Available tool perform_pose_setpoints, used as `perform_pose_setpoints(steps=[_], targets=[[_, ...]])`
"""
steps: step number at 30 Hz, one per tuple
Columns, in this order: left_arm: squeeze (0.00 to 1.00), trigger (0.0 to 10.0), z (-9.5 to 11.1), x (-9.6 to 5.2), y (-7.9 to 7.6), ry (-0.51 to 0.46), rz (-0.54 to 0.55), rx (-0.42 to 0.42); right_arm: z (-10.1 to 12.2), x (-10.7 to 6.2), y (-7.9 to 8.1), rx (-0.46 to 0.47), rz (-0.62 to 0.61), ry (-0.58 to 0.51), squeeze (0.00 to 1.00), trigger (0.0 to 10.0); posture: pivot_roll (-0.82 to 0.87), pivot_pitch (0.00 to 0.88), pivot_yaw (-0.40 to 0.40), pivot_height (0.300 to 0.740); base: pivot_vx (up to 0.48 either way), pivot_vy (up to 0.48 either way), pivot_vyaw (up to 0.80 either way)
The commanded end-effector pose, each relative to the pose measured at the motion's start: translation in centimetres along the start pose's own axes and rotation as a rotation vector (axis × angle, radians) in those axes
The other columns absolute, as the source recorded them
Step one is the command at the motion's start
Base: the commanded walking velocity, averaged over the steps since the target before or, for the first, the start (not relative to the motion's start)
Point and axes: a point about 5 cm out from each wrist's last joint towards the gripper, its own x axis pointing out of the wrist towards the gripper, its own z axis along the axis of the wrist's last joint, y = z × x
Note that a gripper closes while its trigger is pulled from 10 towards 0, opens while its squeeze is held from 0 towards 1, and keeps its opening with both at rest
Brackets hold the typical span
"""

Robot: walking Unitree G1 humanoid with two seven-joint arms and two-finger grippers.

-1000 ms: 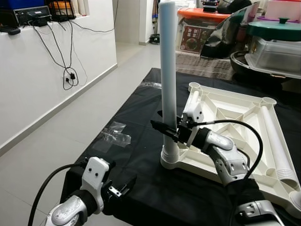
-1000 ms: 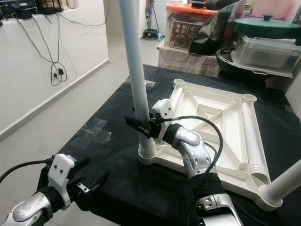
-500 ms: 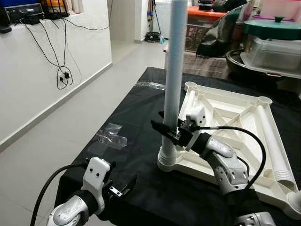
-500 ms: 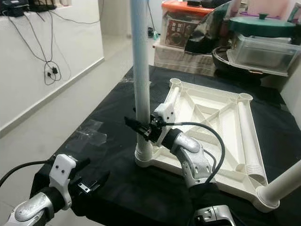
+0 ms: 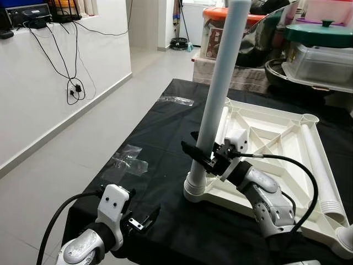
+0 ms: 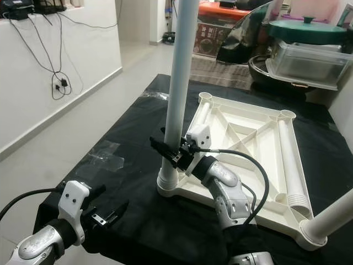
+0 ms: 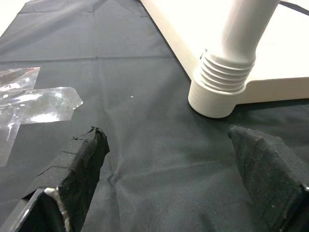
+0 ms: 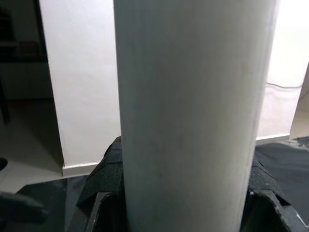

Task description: Building children table

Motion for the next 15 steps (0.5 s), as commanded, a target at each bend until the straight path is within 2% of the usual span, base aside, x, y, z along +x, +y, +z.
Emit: perform_pose_setpoints(steps=[1, 7, 8, 10, 14, 15], targets=[[0.00, 10.0, -0.32, 0.06, 0.19, 0.012, 0.005, 0.004, -2.46, -0.53, 1.00, 0.045, 0.041, 0.111, 0.00, 10.0, 0.03, 0.000, -0.051, 0.740, 0.000, 0.000, 0.00], [0.00, 10.0, -0.27, 0.22, 0.19, 0.010, 0.001, 0.007, -2.24, -0.49, 1.29, -0.042, 0.213, 0.175, 0.00, 10.0, 0.03, 0.000, -0.046, 0.740, 0.000, 0.000, 0.00], [0.00, 10.0, -0.27, 0.22, 0.19, 0.010, 0.001, 0.007, -2.24, -0.49, 1.29, -0.042, 0.213, 0.175, 0.00, 10.0, 0.03, 0.000, -0.046, 0.740, 0.000, 0.000, 0.00], [0.00, 10.0, -0.21, 0.30, 0.27, 0.008, 0.003, 0.007, -1.97, -0.30, 1.23, -0.059, 0.290, 0.198, 0.00, 10.0, 0.03, 0.000, -0.051, 0.740, 0.000, 0.000, 0.00], [0.00, 10.0, -0.18, 0.33, 0.29, 0.007, 0.004, 0.008, -1.85, -0.22, 1.22, -0.065, 0.321, 0.206, 0.00, 10.0, 0.03, 0.000, -0.055, 0.740, 0.000, 0.000, 0.00], [0.00, 10.0, -0.17, 0.35, 0.28, 0.006, 0.005, 0.007, -1.63, 0.13, 1.12, -0.059, 0.369, 0.218, 0.00, 10.0, 0.04, 0.000, -0.058, 0.740, 0.000, 0.000, 0.00]])
